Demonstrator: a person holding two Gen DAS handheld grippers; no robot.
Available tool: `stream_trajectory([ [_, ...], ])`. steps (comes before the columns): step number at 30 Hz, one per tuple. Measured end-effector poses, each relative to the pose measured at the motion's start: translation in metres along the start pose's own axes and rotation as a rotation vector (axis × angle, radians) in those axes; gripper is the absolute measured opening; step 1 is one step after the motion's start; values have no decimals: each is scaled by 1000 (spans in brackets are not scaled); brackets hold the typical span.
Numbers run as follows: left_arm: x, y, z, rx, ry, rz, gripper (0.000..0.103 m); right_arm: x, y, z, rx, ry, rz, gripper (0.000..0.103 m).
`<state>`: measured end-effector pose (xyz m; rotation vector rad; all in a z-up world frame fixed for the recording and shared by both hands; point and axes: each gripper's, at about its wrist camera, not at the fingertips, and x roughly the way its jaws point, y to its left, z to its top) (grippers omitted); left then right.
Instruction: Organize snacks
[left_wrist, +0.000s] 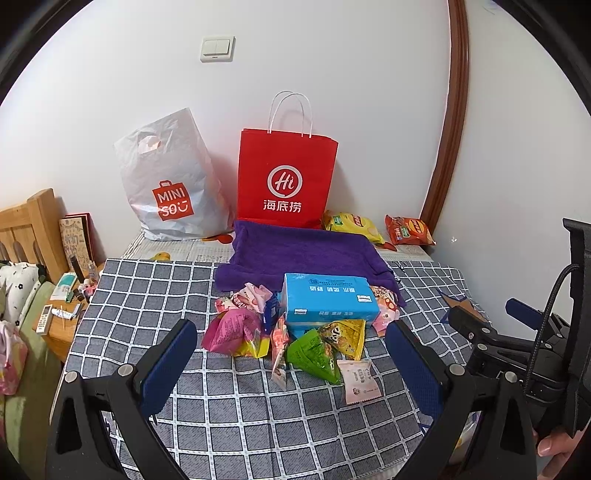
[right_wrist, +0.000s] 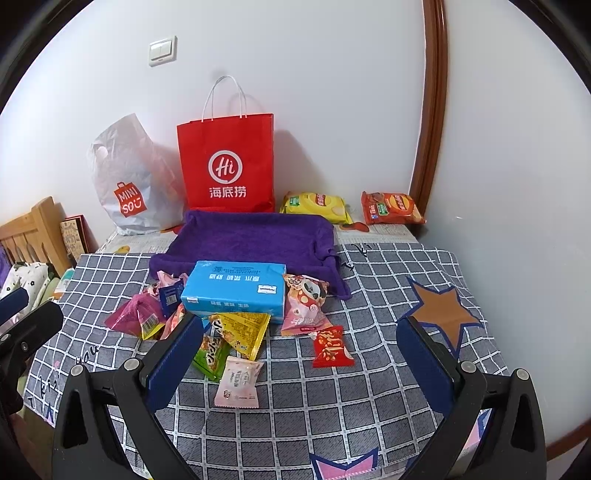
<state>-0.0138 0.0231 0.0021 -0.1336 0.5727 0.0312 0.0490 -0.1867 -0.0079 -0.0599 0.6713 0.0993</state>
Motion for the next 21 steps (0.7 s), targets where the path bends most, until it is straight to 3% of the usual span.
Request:
stream_trajectory([
  [21, 2, -2, -1, 1, 6, -2, 102, -3, 6, 0, -9, -6, 8, 103],
])
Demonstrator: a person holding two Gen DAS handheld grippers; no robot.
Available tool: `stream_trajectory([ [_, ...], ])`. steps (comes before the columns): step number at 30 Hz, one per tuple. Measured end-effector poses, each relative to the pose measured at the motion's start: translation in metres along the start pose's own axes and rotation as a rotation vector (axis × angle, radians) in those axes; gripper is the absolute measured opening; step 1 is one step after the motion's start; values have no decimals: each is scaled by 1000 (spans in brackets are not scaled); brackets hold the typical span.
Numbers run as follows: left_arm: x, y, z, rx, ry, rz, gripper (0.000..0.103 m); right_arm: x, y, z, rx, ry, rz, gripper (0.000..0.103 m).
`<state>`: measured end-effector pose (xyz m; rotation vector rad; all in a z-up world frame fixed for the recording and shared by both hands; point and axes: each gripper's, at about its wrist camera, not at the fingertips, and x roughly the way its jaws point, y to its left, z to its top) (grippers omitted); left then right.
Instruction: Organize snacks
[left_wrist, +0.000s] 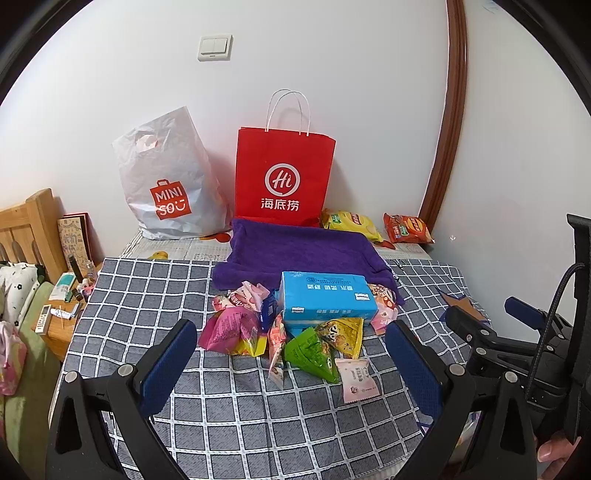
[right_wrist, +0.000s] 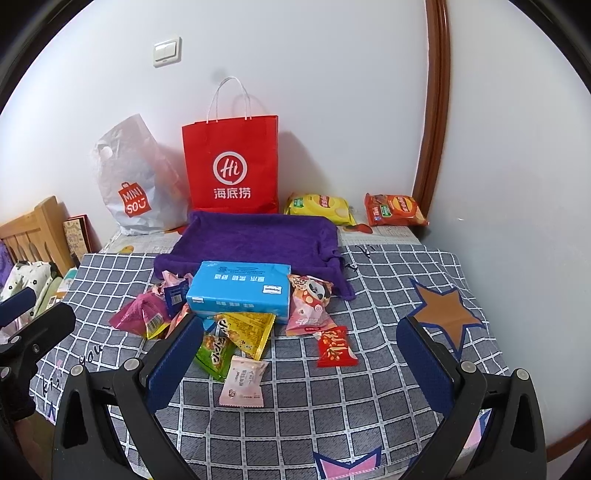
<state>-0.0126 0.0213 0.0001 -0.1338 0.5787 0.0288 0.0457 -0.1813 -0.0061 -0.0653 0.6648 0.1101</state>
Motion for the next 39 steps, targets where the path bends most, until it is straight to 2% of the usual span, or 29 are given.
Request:
stream_trajectory([
  [13, 5, -3, -2, 4, 15, 2, 102, 4, 1, -4, 5, 9, 9, 103],
  [20, 24, -1, -9, 1, 58, 11, 102, 21, -1, -11, 6, 39, 10, 103],
  [31, 73, 18, -25, -37, 171, 55, 102, 73, -2, -32, 23, 159, 41, 103],
  [35, 91, 28, -32, -67, 217, 78, 102, 93, 5, -44, 26, 216, 109, 99],
  [39, 104, 40, -39, -95, 254, 102, 102, 110, 20, -56, 1, 271, 141, 93],
])
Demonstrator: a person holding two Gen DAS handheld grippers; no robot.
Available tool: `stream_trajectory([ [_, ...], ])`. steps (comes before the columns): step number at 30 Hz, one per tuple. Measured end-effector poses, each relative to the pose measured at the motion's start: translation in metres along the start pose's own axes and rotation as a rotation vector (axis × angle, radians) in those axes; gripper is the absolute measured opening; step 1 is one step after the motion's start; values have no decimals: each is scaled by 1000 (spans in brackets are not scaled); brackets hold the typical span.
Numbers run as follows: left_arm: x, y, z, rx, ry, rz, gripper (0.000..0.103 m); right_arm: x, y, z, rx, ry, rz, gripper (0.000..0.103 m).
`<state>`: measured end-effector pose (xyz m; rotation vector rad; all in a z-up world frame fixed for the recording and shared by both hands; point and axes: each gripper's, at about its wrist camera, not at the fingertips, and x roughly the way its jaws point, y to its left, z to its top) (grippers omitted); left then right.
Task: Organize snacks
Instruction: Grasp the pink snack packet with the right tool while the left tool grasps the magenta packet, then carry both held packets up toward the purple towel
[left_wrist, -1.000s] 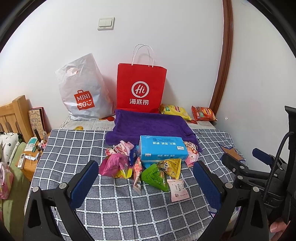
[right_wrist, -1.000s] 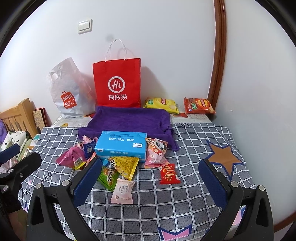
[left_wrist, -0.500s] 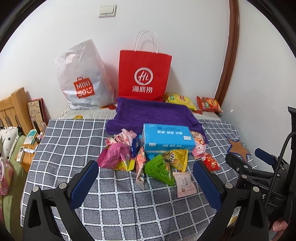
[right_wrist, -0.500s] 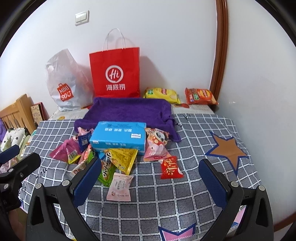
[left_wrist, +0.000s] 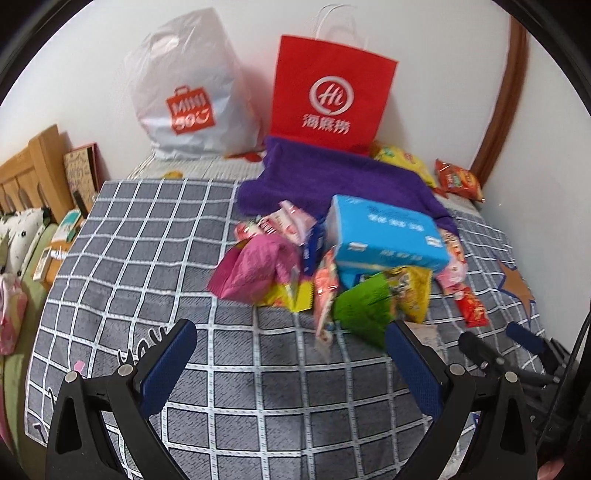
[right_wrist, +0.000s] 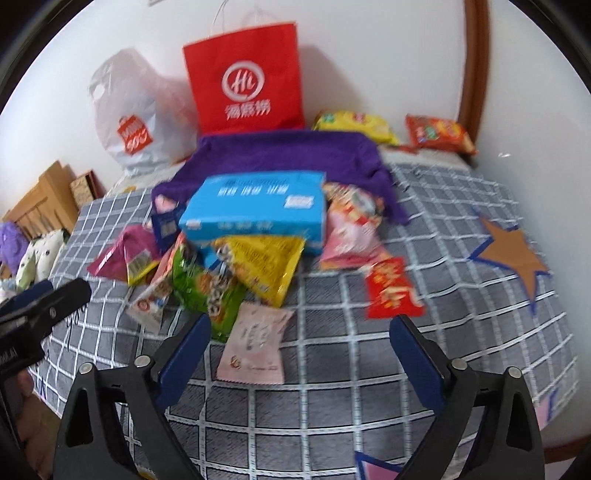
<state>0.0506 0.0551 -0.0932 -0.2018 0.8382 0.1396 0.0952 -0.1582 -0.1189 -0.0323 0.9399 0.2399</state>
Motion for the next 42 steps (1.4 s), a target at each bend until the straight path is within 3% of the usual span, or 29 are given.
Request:
stream_trajectory([
  [5, 11, 15, 0, -26, 18, 26, 102, 31, 10, -6, -18, 92, 25, 78],
  [15, 35, 39, 2, -72, 64, 54, 102, 63, 17, -10, -14, 114, 26, 73],
  [18, 42, 42, 3, -71, 72, 55, 102, 65, 20, -11, -54, 90, 2, 61],
  [20, 47, 42, 4, -62, 72, 58, 102, 64, 17, -12, -81, 83, -13, 46],
  [25, 58, 42, 11, -47, 78, 41, 102, 49, -12, -11, 11, 75, 103, 45],
  [32, 78, 36, 30, -10, 72, 29, 100, 60, -48, -12, -12, 30, -137, 45],
  [38, 95, 40, 39, -15, 71, -10, 91, 65, -62, -12, 29, -37, -117, 46],
  [42, 101, 41, 37, -38, 56, -64, 80, 69, -59, -11, 25, -49, -112, 47],
])
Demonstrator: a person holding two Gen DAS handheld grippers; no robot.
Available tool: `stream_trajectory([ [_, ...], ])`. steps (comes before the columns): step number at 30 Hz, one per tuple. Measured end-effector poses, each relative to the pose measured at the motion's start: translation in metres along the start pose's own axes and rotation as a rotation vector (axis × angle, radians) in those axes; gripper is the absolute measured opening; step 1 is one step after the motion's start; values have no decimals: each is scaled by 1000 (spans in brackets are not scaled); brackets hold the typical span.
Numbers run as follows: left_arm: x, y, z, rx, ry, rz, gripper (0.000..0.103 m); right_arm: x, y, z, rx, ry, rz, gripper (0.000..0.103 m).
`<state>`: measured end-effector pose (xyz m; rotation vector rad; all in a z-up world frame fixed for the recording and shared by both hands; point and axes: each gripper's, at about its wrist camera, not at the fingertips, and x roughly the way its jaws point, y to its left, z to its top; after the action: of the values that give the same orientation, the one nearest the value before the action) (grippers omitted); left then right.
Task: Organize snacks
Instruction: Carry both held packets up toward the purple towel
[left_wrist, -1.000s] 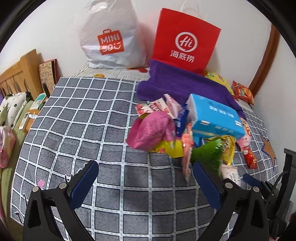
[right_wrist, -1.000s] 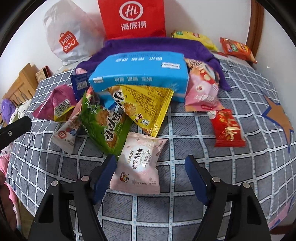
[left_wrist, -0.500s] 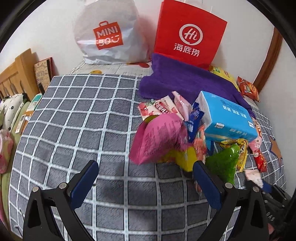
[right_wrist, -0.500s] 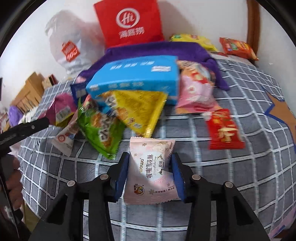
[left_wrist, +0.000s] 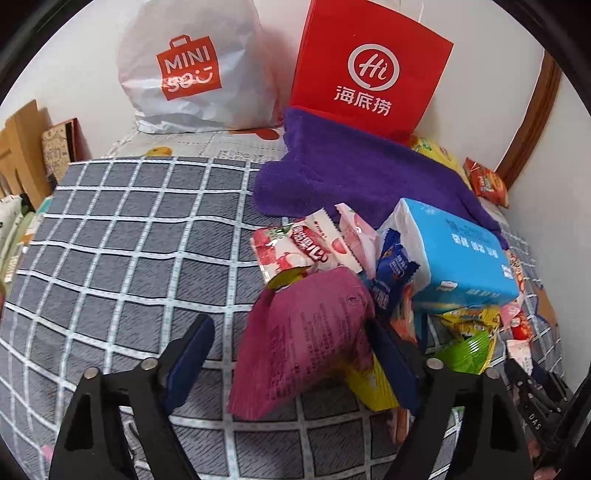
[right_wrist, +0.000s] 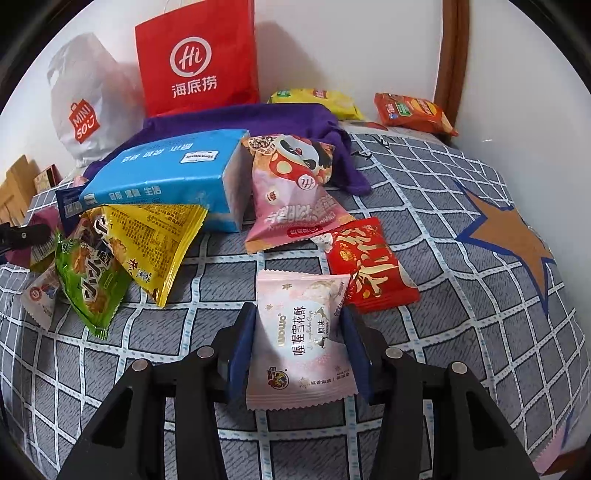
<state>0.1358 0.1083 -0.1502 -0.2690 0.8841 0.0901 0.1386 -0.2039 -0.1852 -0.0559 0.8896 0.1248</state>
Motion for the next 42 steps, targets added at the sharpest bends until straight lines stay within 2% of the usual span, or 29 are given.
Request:
stream_trajectory([
  [5, 12, -3, -4, -29, 9, -82, 65, 0, 1, -2, -10, 3, -5, 47],
  [6, 13, -4, -5, -29, 10, -86, 59, 1, 1, -2, -8, 4, 3, 47],
  [11, 14, -6, -7, -13, 6, -72, 57, -1, -2, -3, -2, 4, 18, 48],
  [18, -6, 6, -15, -11, 3, -66, 57, -9, 0, -7, -11, -2, 2, 46],
  [22, -17, 12, -23, -9, -1, -75, 57, -22, -1, -9, -15, -4, -8, 45],
  [26, -25, 6, -24, 17, -12, -70, 57, -44, -2, -4, -20, -37, 23, 45],
  [31, -31, -17, -24, 100, -14, -59, 57, -67, 8, 9, -120, -112, 37, 45],
  [36, -41, -23, -22, 142, -34, -63, 57, -72, 22, 18, -250, -114, 52, 45],
  [42, -49, -22, -19, 161, -36, -79, 57, -73, 32, 22, -240, -105, 106, 45],
])
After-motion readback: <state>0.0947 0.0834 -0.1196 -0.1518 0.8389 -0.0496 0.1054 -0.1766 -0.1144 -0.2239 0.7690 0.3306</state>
